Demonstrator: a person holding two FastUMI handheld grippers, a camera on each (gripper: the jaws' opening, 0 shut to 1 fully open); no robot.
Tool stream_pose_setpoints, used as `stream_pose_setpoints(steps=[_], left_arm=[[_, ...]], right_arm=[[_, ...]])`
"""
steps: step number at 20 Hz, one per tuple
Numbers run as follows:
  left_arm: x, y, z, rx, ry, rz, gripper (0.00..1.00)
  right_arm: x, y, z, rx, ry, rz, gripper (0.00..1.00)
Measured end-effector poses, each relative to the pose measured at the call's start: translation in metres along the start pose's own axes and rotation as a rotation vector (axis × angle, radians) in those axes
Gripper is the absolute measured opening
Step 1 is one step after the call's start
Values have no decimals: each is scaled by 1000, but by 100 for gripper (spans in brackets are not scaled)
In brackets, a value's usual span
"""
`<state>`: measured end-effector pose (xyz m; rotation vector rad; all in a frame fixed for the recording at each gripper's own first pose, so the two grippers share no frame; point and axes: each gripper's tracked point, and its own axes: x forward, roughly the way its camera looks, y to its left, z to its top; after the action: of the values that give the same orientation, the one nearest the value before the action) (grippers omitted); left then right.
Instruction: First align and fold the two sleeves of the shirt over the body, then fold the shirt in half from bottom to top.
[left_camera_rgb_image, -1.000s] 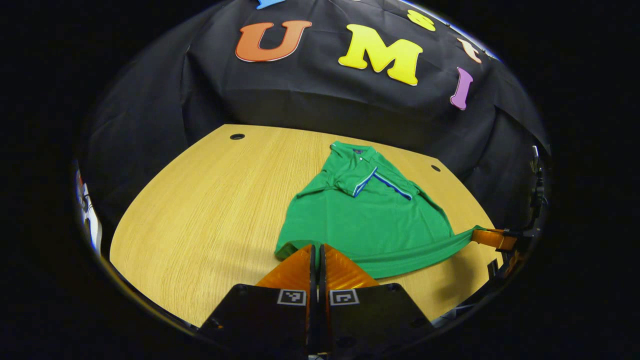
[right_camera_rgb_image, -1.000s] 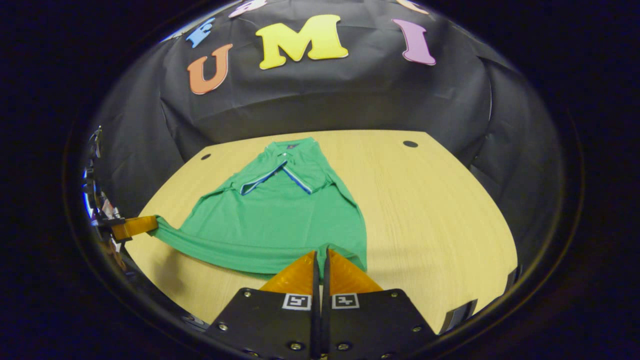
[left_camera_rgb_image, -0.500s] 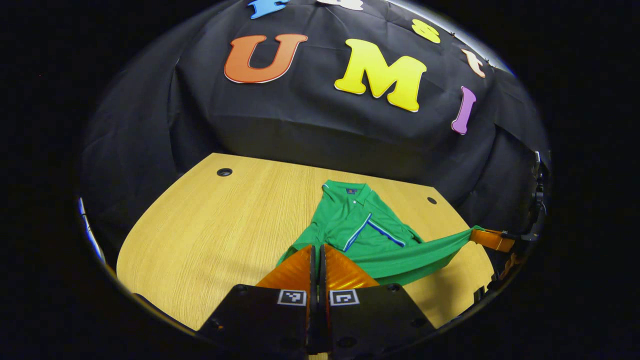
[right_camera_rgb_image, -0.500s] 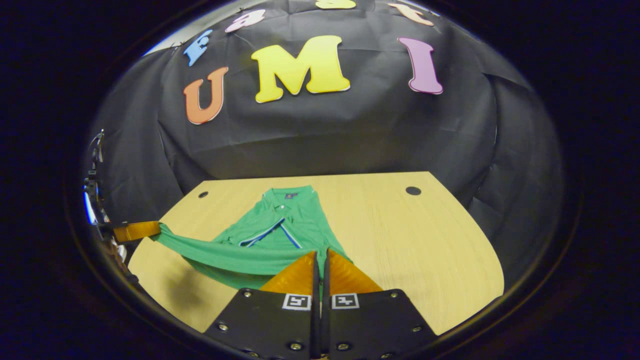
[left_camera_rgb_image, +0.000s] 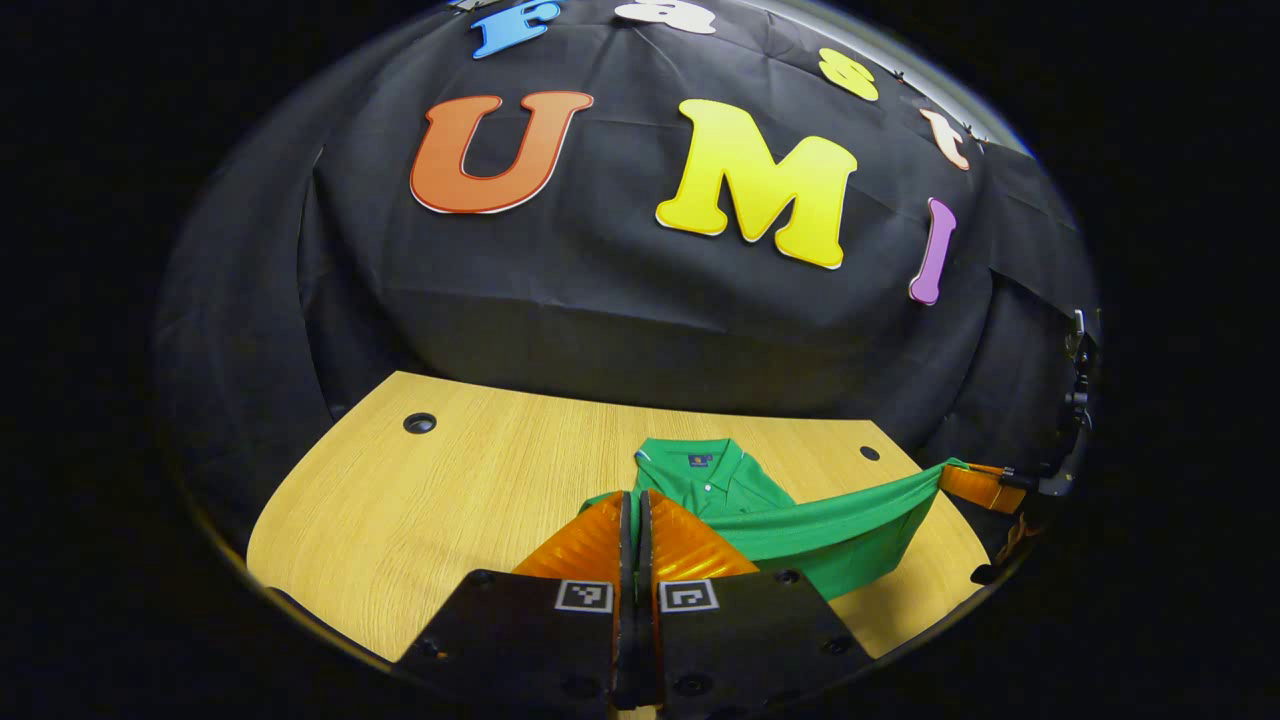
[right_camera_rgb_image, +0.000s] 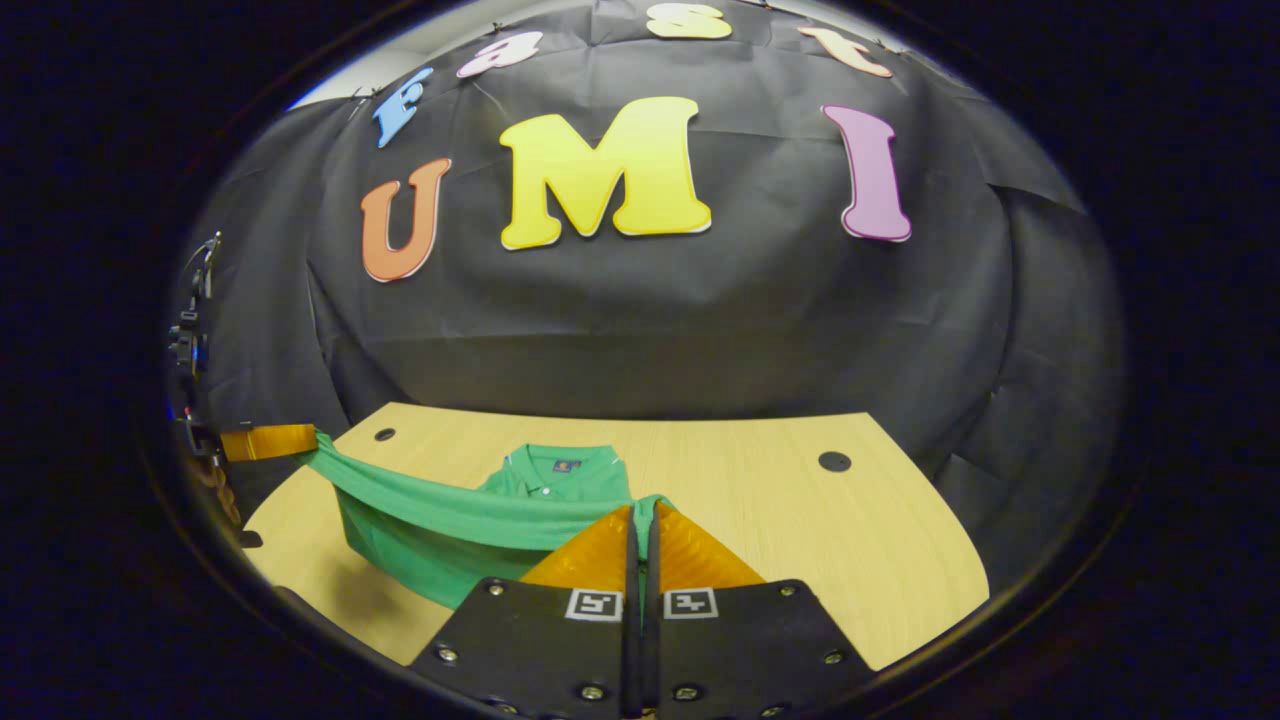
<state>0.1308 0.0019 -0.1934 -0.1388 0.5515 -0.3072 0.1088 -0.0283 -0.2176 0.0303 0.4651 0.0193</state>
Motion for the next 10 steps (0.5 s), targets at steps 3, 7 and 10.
stream_pose_setpoints(steps=[3, 7, 10], left_arm=[[32, 4, 14, 10, -20, 1, 3], [77, 7, 27, 42, -49, 0, 3], [118, 16, 17, 60, -59, 10, 3]], right_arm=[[35, -5, 16, 1, -27, -5, 0], [86, -8, 23, -31, -45, -5, 0], [128, -10, 21, -30, -48, -10, 1]])
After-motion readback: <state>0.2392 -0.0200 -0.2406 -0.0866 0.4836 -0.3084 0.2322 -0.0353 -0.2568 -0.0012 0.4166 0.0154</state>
